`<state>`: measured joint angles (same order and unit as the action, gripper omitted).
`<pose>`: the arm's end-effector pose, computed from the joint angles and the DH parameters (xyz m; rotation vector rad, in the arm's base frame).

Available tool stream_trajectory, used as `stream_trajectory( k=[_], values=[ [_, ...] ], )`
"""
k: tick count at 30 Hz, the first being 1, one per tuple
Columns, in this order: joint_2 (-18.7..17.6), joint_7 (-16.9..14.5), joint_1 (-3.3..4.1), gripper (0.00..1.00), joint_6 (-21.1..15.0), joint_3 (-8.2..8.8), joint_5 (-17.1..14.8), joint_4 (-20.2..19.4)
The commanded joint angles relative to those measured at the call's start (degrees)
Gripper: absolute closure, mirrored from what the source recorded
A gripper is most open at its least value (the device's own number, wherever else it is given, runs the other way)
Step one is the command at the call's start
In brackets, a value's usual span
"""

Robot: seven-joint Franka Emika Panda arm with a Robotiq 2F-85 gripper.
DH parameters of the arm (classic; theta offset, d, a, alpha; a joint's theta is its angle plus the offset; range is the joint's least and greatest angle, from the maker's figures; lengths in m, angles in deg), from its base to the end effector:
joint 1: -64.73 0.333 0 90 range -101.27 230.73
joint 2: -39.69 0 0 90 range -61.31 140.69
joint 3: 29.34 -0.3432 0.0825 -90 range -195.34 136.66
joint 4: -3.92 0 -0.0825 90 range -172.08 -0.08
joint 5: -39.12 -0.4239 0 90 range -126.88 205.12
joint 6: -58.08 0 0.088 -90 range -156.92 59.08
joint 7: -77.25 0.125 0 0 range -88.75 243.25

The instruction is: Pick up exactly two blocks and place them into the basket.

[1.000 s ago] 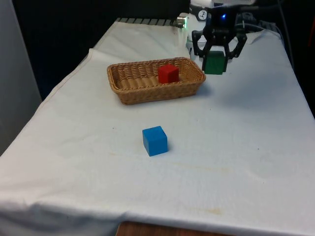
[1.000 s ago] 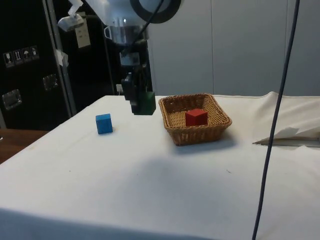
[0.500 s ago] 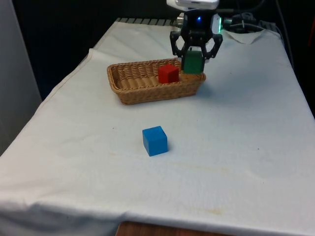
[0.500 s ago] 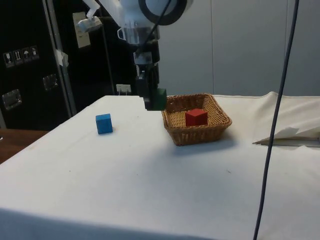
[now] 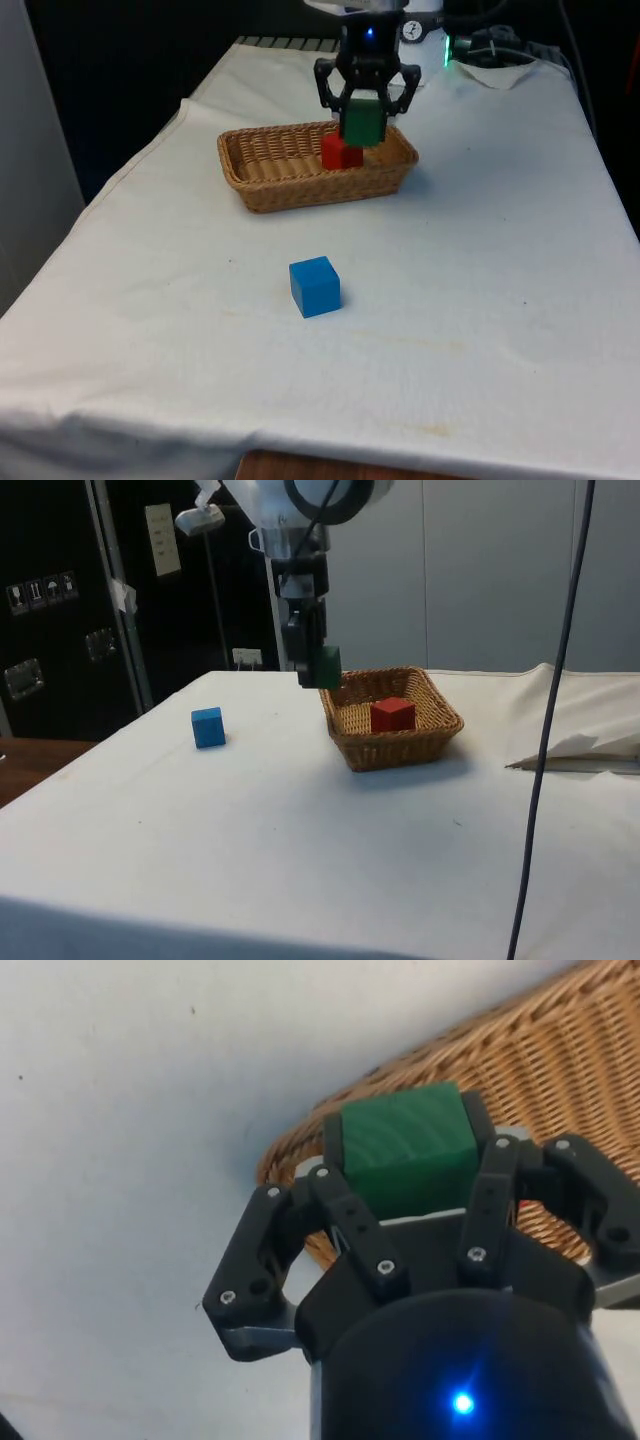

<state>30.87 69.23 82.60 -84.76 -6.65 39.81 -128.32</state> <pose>0.5553 -0.0485 0.2661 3.0683 0.1086 0.0537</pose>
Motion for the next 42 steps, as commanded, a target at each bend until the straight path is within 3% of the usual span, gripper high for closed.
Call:
stream_trajectory(
  k=[1,4,5,6,15,16,17,23,25,26,33,34,37,42],
  values=[
    [0.4,-1.3,-0.34,0.99,0.1,-0.06,-1.3,-0.1],
    [0.3,-2.9,-0.46,0.99,0.1,0.69,-2.5,0.1],
    [0.0,-2.1,-0.06,0.99,0.0,0.97,-1.7,0.2],
    [0.3,-3.5,-0.46,0.99,0.1,0.92,-3.0,0.1],
    [-0.2,-10.8,-0.92,0.99,-0.2,2.98,-9.6,0.3],
    [-0.2,-9.3,-0.40,0.99,-0.1,3.21,-8.0,0.3],
    [-0.3,-11.5,-0.92,0.99,-0.2,3.21,-10.2,0.3],
    [-1.7,-16.1,-1.26,0.99,-1.0,5.73,-12.7,0.0],
    [-1.9,-15.8,-0.92,0.99,-0.6,6.19,-12.1,0.2],
    [-2.2,-16.6,-1.15,0.99,-1.3,6.47,-12.4,0.1],
    [-3.5,-16.7,-0.92,0.99,-2.6,8.65,-9.9,0.5],
    [-3.1,-17.0,-0.97,0.99,-2.3,8.31,-10.7,0.2],
    [-3.8,-16.6,-0.92,0.99,-3.2,9.51,-8.3,0.6],
    [-3.6,-17.0,-0.97,0.99,-3.4,10.08,-7.6,0.3]
  ],
)
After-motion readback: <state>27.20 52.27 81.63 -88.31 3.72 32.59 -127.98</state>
